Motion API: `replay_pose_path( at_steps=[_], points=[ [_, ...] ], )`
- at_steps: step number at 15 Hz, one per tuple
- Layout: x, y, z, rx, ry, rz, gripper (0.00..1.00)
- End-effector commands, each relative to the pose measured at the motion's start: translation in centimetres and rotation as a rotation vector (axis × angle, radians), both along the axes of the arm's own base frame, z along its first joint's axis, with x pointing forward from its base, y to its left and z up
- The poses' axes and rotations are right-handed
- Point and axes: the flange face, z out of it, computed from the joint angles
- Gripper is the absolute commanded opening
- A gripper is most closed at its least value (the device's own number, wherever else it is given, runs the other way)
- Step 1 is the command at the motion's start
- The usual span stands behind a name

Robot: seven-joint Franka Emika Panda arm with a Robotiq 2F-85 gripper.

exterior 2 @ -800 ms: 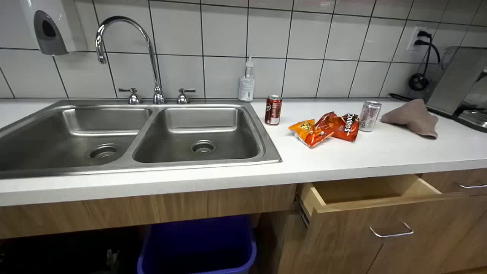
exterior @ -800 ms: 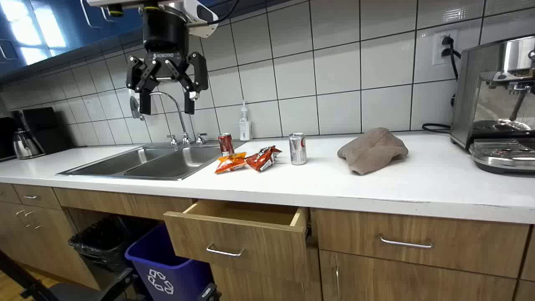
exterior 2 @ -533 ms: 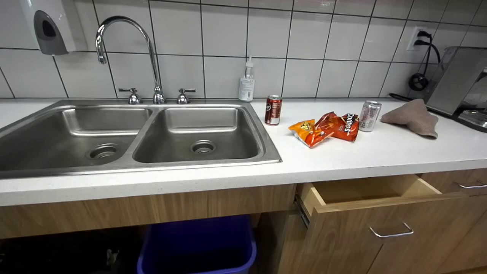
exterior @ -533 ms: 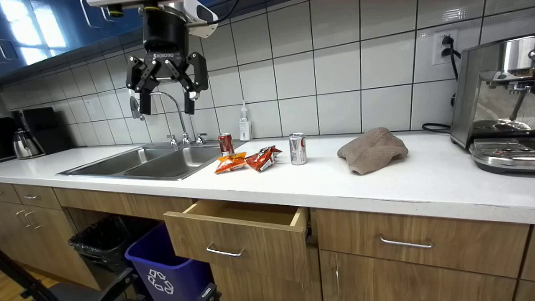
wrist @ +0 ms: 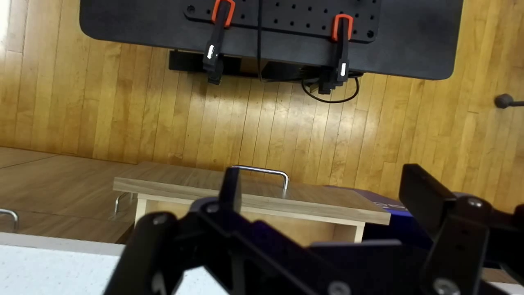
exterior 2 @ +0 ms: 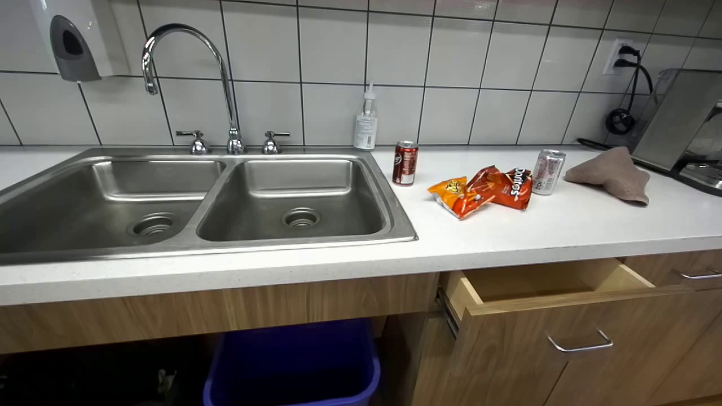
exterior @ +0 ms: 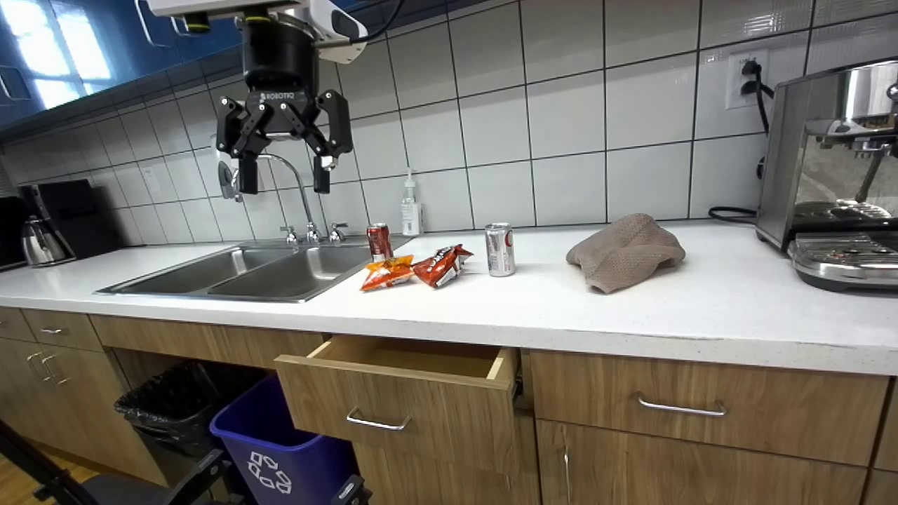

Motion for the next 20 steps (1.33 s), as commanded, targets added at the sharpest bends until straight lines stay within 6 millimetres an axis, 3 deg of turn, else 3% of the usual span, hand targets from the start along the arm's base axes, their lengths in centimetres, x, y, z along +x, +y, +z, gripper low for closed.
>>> replay_pose_path(
  at_steps=[1,20],
  points=[
    [0.1,0.2,-0.4,-0.021,-0.049,-0.012,1.0],
    [2.5,0.7,-8.6,-0.077,-0.214,-0.11,1.0]
  ],
)
